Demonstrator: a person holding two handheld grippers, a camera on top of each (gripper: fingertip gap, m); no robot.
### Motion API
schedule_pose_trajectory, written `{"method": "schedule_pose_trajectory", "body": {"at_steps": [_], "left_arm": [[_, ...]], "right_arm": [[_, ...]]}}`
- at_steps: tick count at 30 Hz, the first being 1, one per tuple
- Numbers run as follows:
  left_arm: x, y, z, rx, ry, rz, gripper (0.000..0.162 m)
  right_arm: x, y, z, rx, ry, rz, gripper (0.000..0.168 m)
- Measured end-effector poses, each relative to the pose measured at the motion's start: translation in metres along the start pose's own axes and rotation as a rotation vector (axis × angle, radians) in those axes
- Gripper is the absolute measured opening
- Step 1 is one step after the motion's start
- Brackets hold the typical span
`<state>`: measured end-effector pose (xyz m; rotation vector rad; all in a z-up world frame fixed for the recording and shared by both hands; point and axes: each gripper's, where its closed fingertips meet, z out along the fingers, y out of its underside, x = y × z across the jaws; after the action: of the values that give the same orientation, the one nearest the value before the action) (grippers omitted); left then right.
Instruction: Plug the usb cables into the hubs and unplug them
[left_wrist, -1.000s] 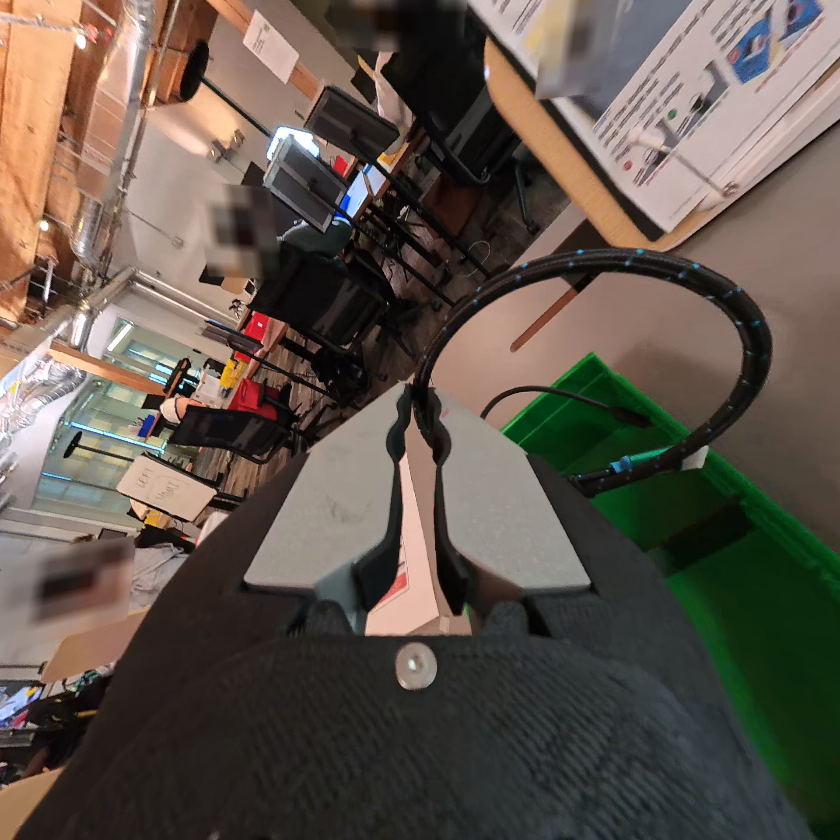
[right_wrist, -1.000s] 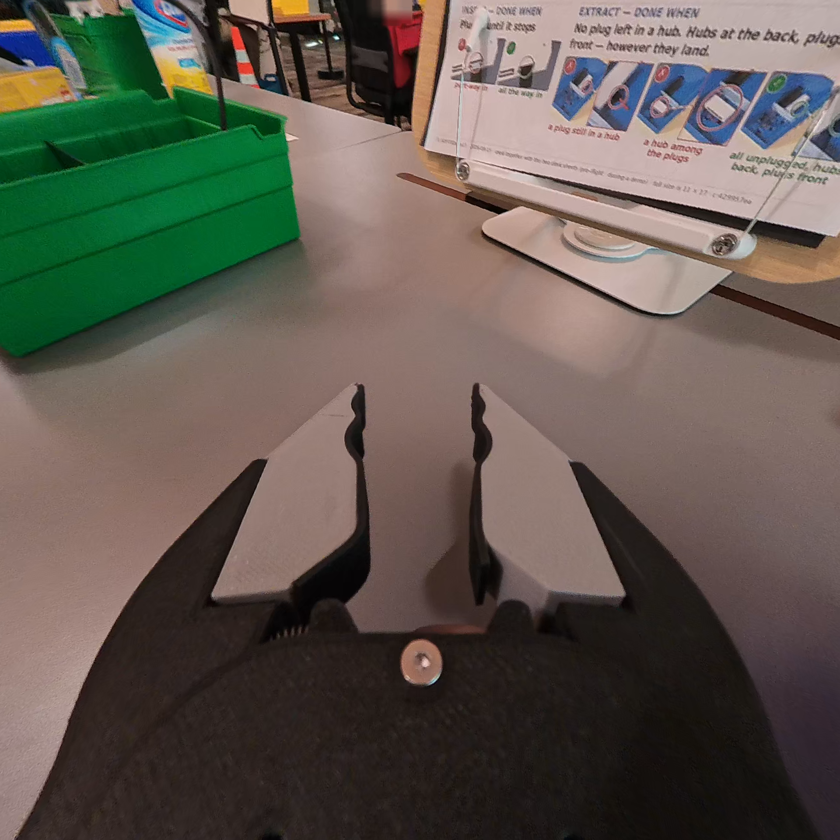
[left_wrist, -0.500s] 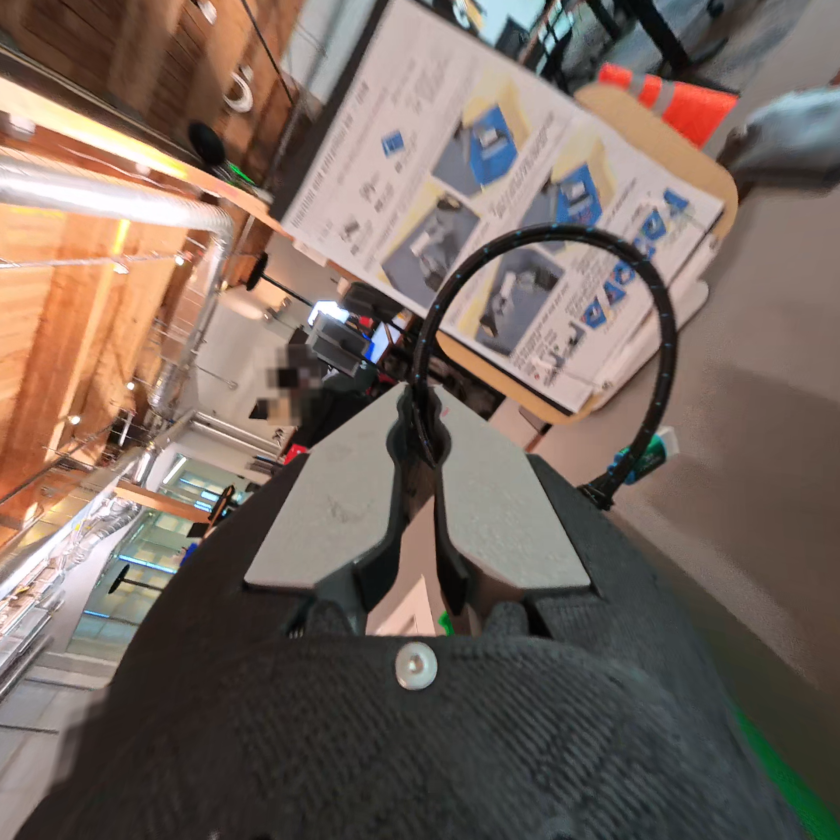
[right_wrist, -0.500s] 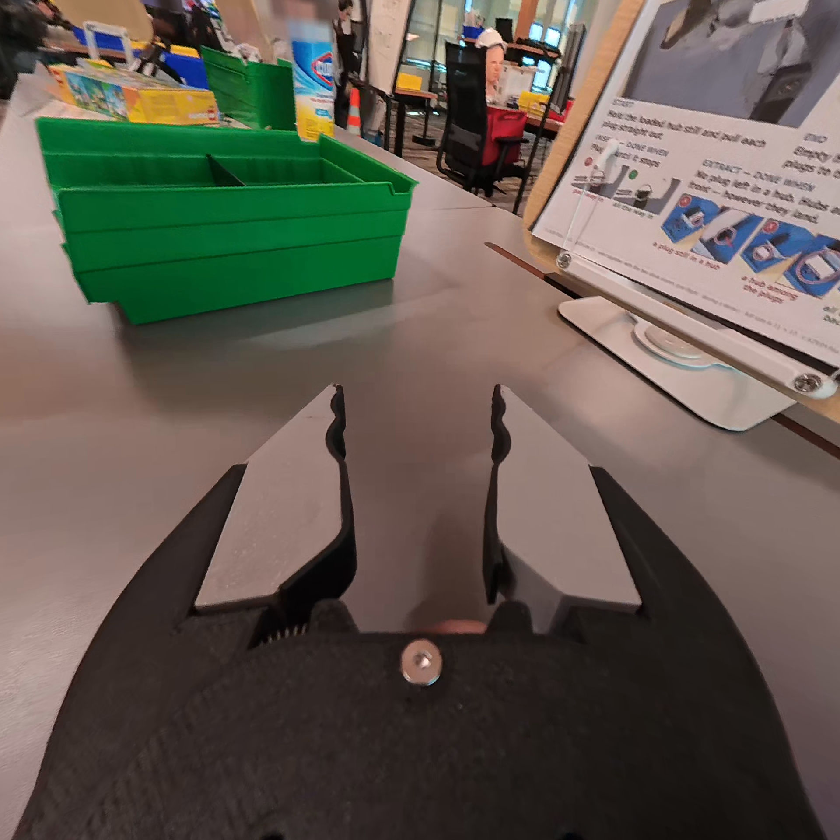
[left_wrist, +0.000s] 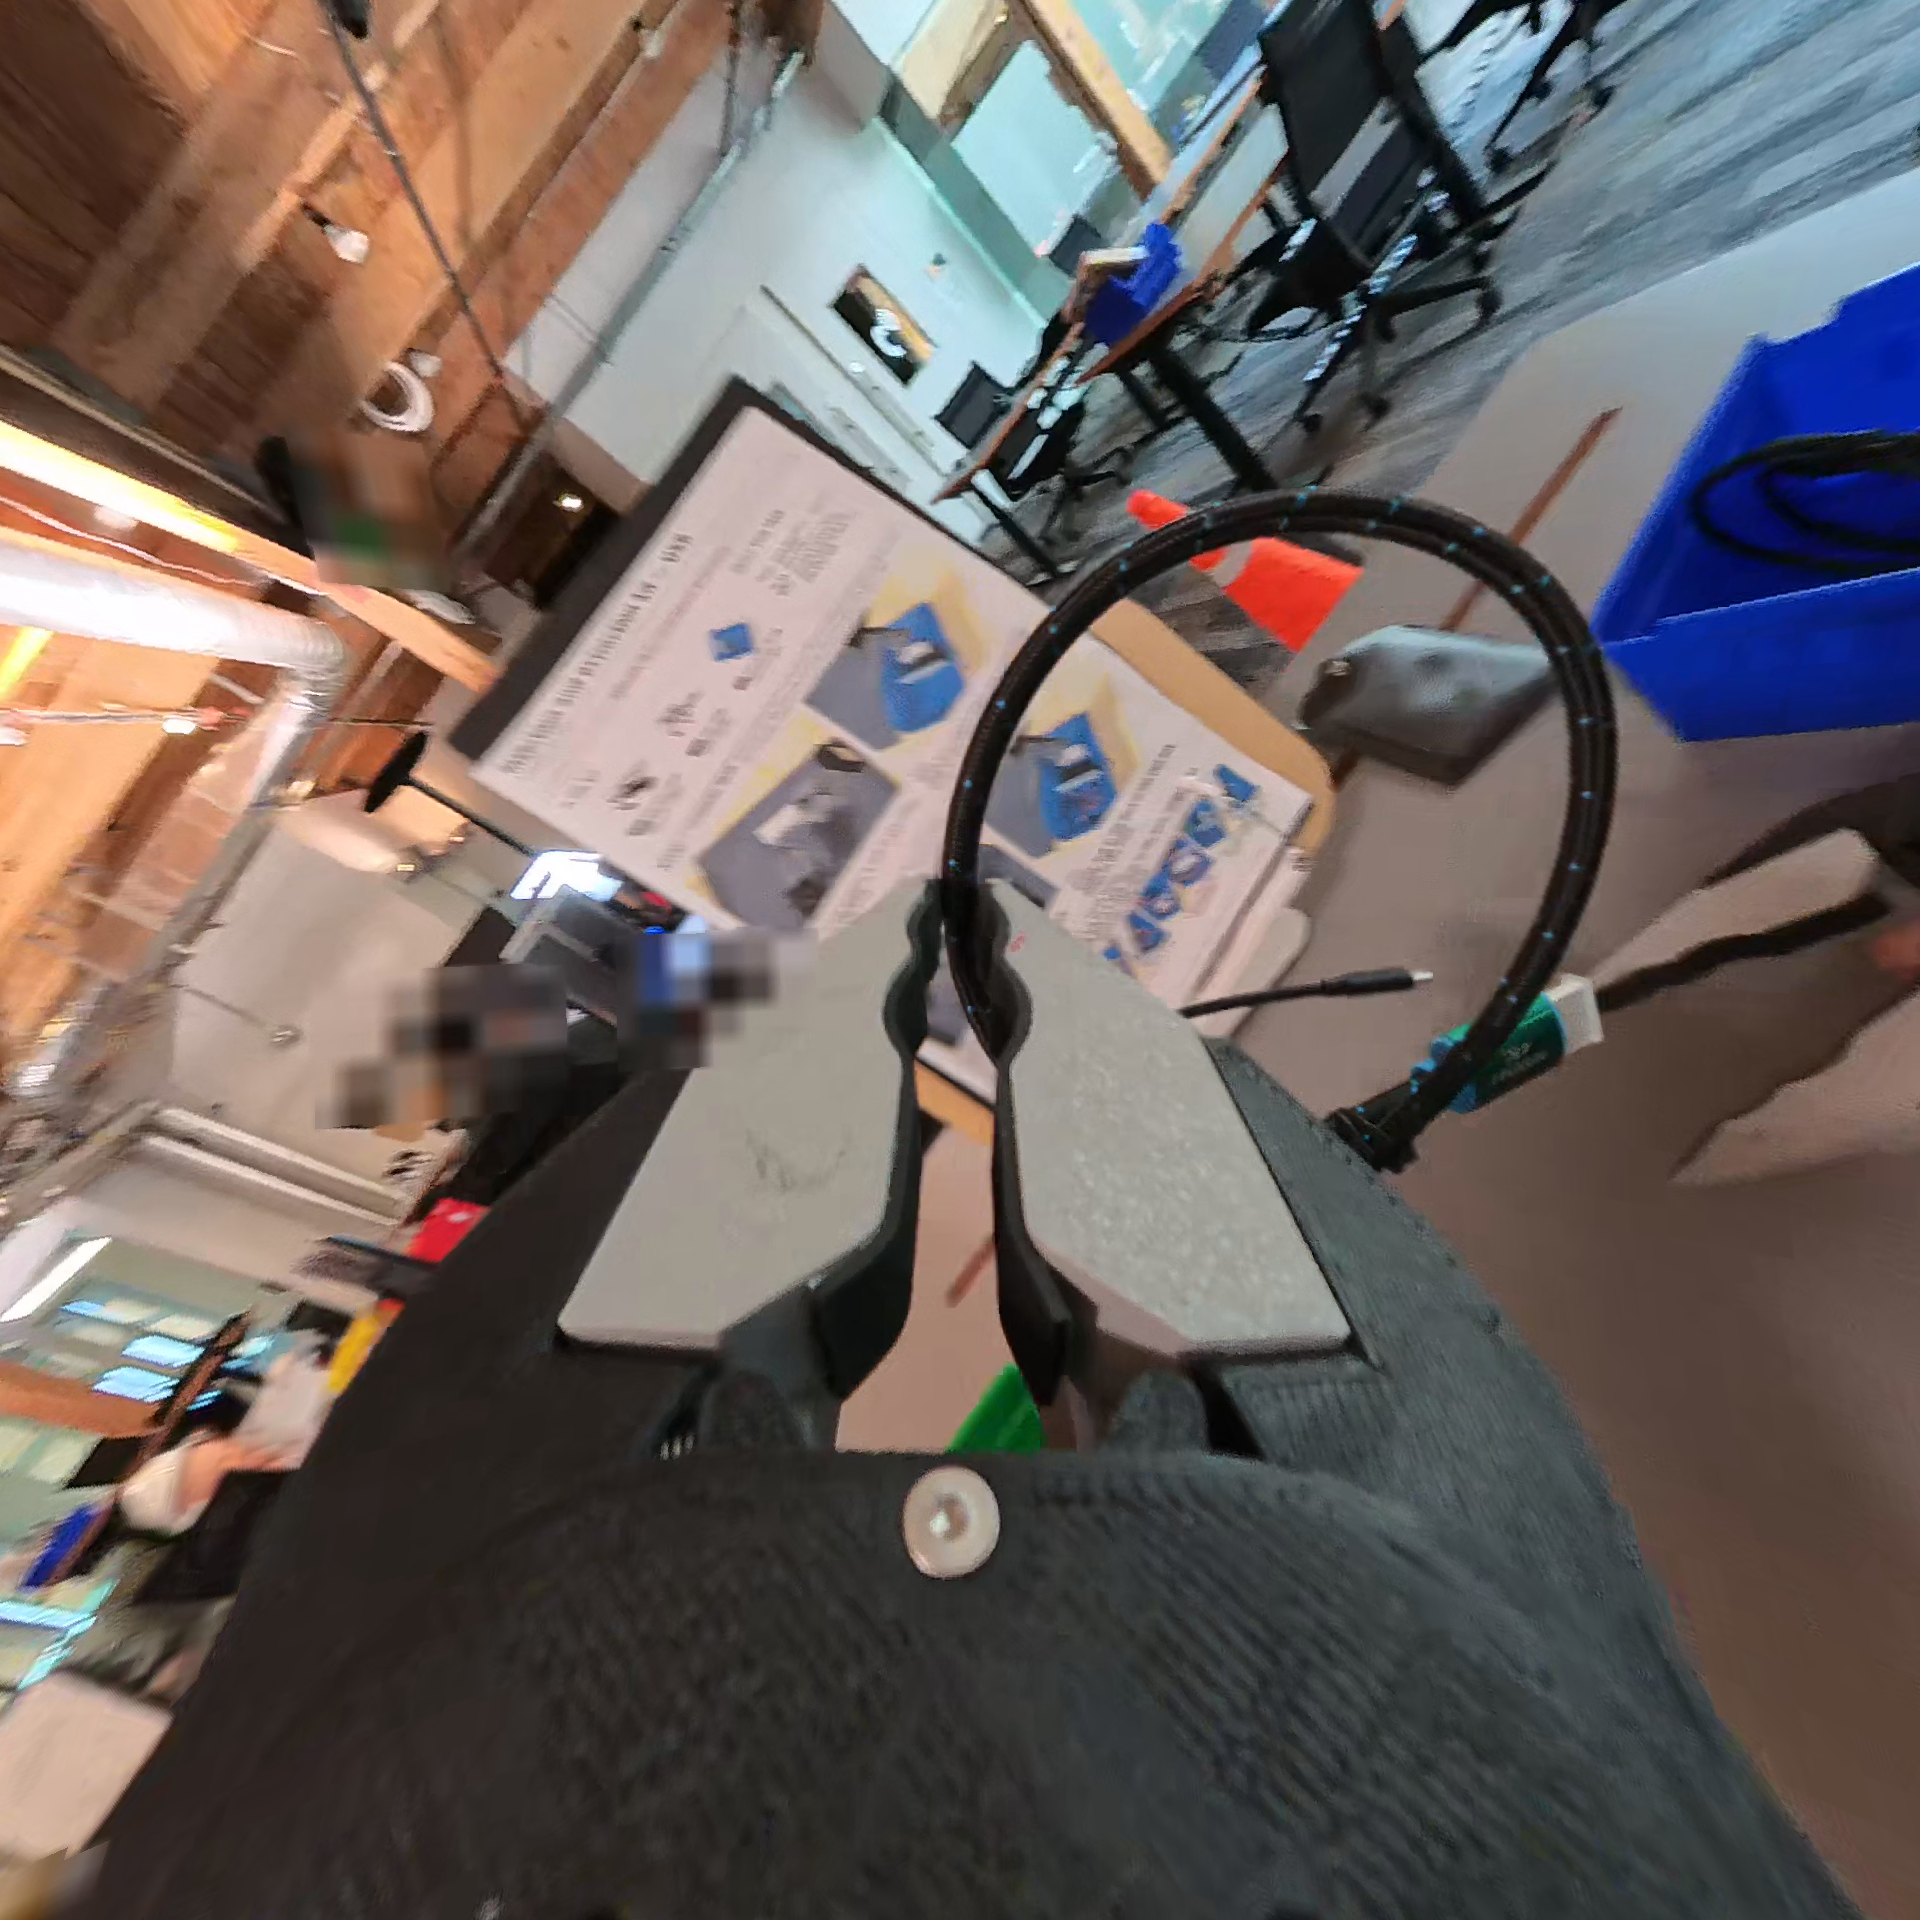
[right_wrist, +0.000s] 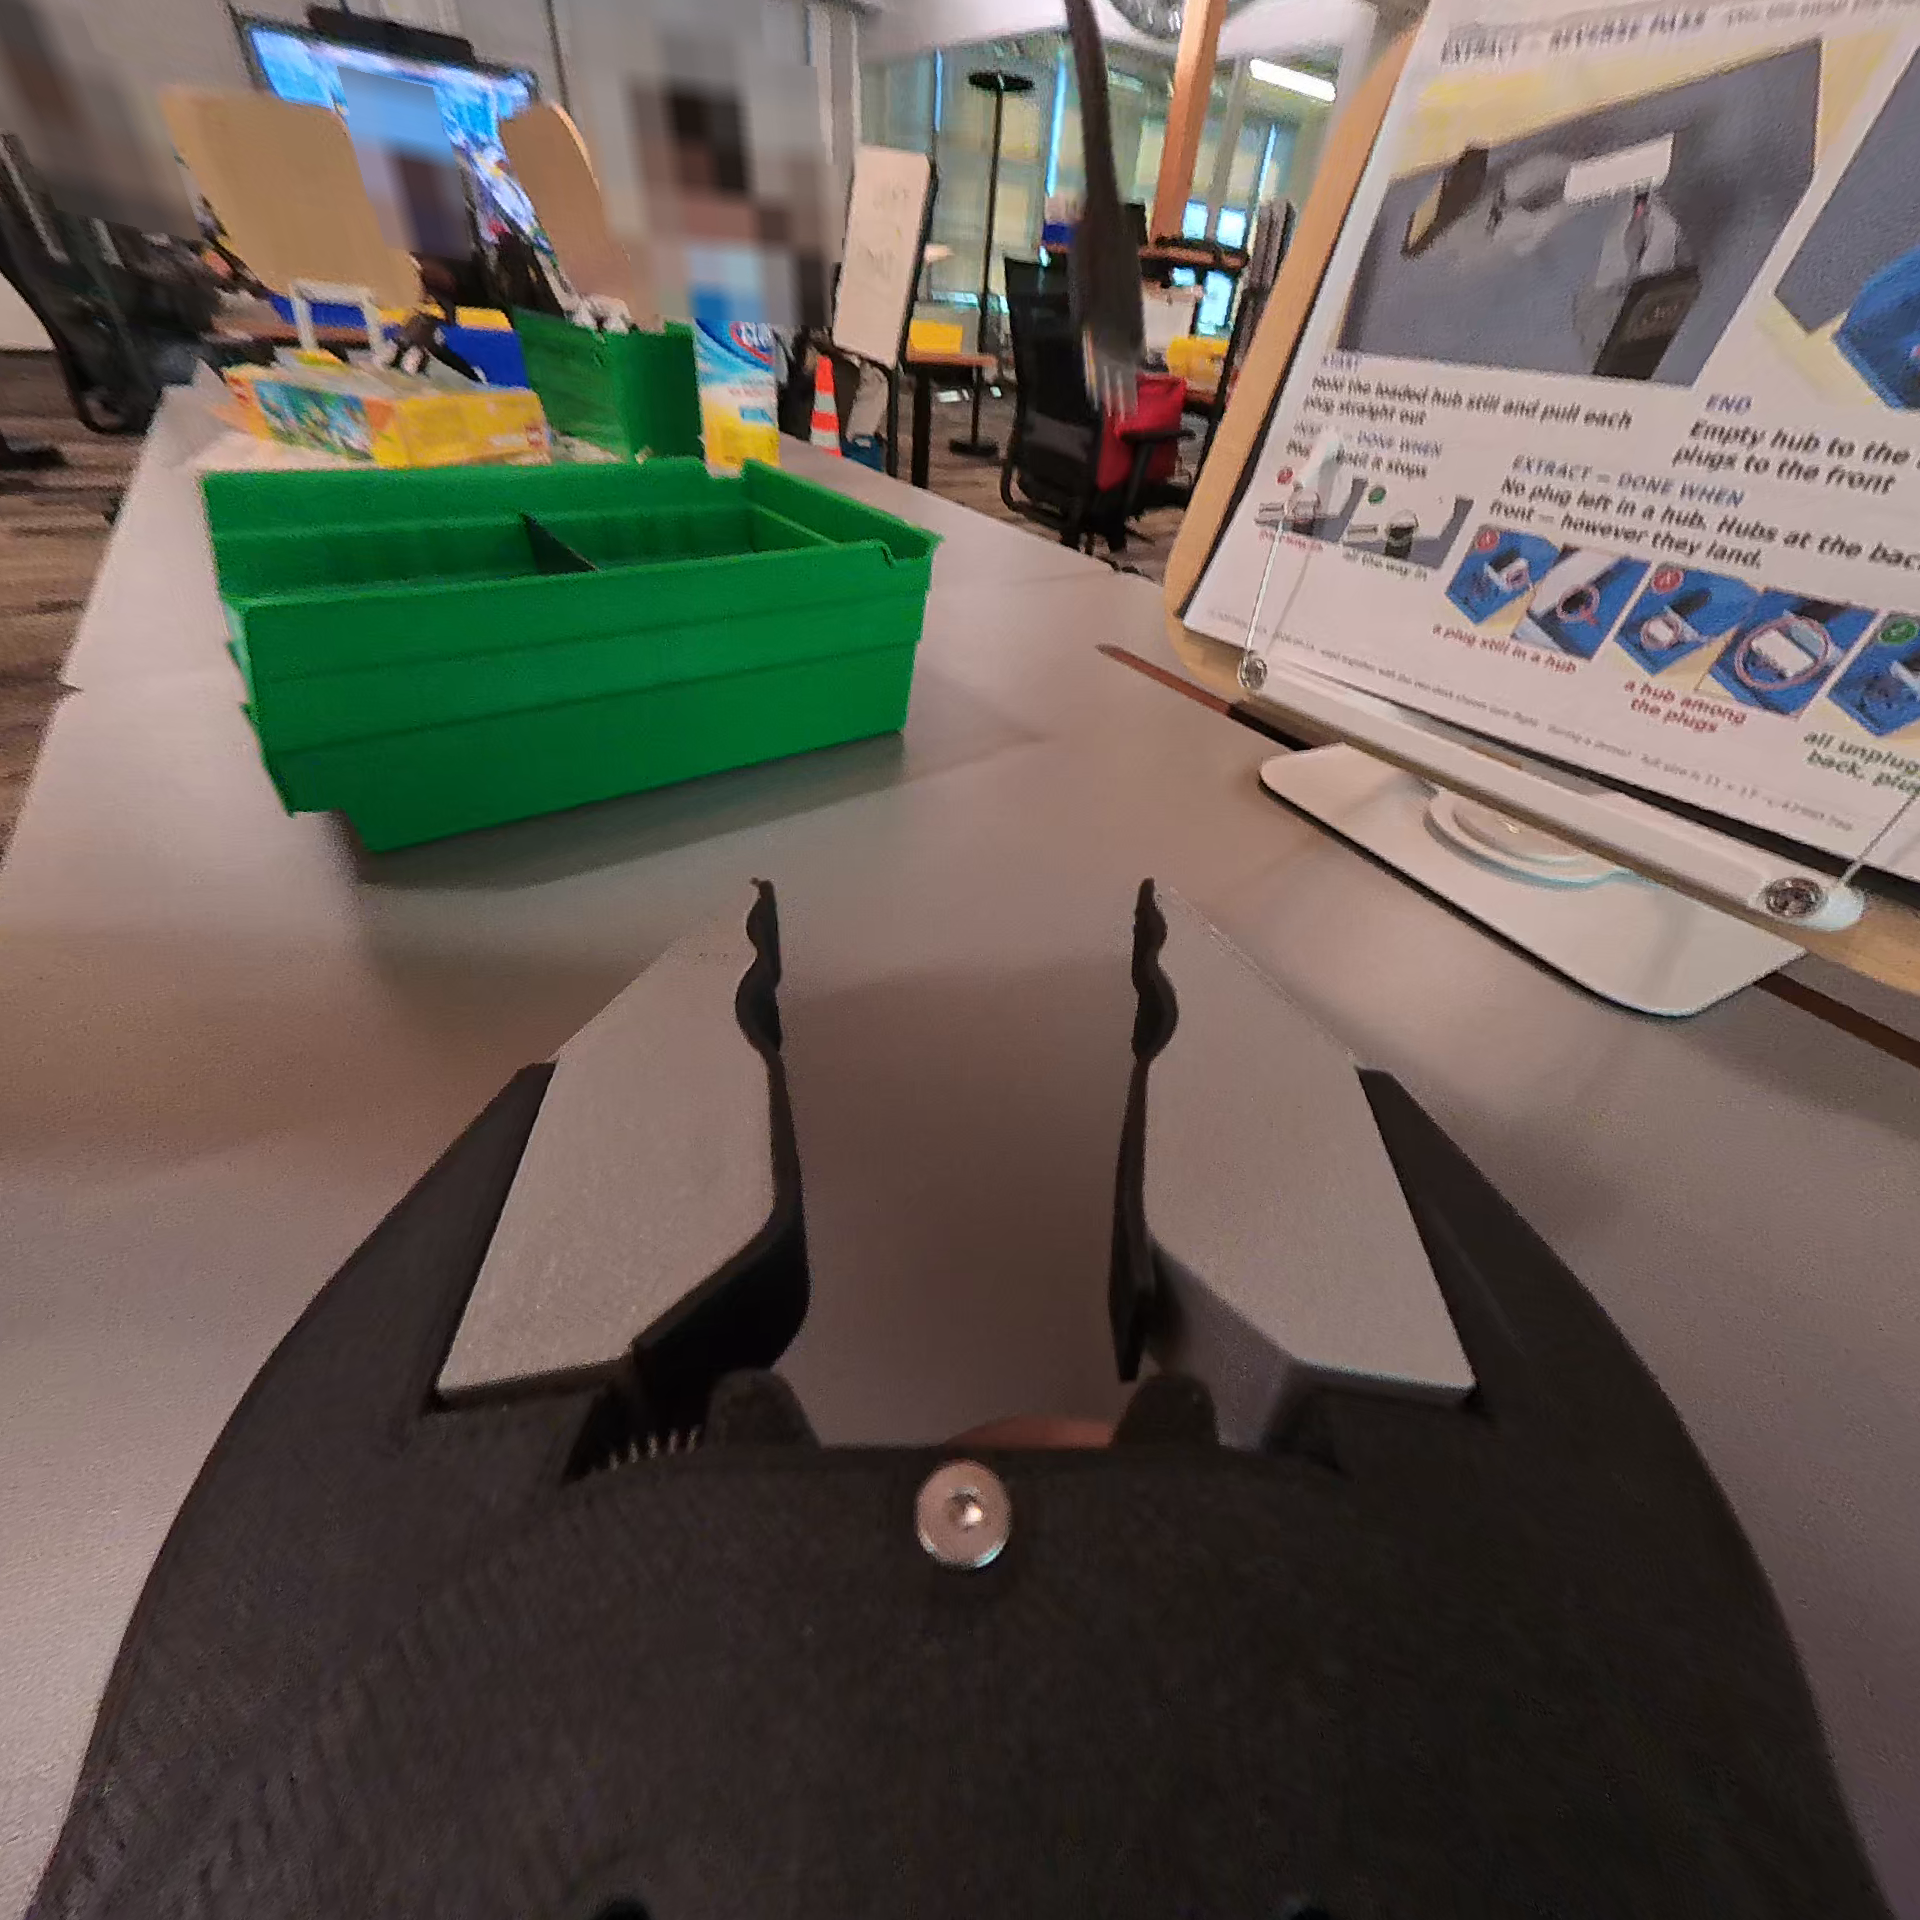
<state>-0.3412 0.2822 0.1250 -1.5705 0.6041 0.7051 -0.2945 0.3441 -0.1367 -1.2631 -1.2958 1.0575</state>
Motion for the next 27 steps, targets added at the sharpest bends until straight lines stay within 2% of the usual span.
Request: {"method": "schedule_pose_trajectory", "body": {"at_steps": [4,6,9,16,18,20,21,22,23,24,27], "left_arm": [[0.063,0.026,0.023,0.009,0.167,-0.051,0.004],[0.096,0.031,0.03,0.044,0.264,-0.035,0.004],[0.129,0.04,0.04,0.029,0.359,-0.014,0.003],[0.169,0.042,0.052,0.044,0.482,-0.037,0.004],[0.181,0.041,0.054,0.062,0.528,-0.076,0.004],[0.195,0.036,0.054,0.089,0.59,-0.167,0.005],[0.2,0.032,0.053,0.107,0.623,-0.219,0.005],[0.204,0.029,0.052,0.118,0.652,-0.262,0.005],[0.206,0.026,0.052,0.133,0.672,-0.294,0.005],[0.205,0.022,0.052,0.152,0.679,-0.315,0.005],[0.197,0.028,0.06,0.144,0.627,-0.289,0.005]], "right_arm": [[-0.008,-0.015,-0.007,0.083,-0.027,-0.031,0.076],[-0.008,-0.021,-0.01,0.117,-0.004,-0.066,0.088],[-0.015,-0.019,-0.009,0.099,0.007,-0.157,0.088],[-0.032,-0.005,0.001,0.016,0.088,-0.434,0.078],[-0.025,-0.009,0.0,0.026,0.196,-0.526,0.088],[-0.025,-0.013,-0.001,0.045,0.249,-0.598,0.089],[-0.028,-0.012,0.0,0.046,0.248,-0.623,0.084],[-0.031,-0.009,0.001,0.038,0.235,-0.644,0.064],[-0.036,-0.004,0.002,0.021,0.207,-0.67,0.032],[-0.037,0.001,0.003,0.007,0.199,-0.702,0.016],[-0.029,0.007,0.006,-0.043,0.229,-0.717,0.013]]}}
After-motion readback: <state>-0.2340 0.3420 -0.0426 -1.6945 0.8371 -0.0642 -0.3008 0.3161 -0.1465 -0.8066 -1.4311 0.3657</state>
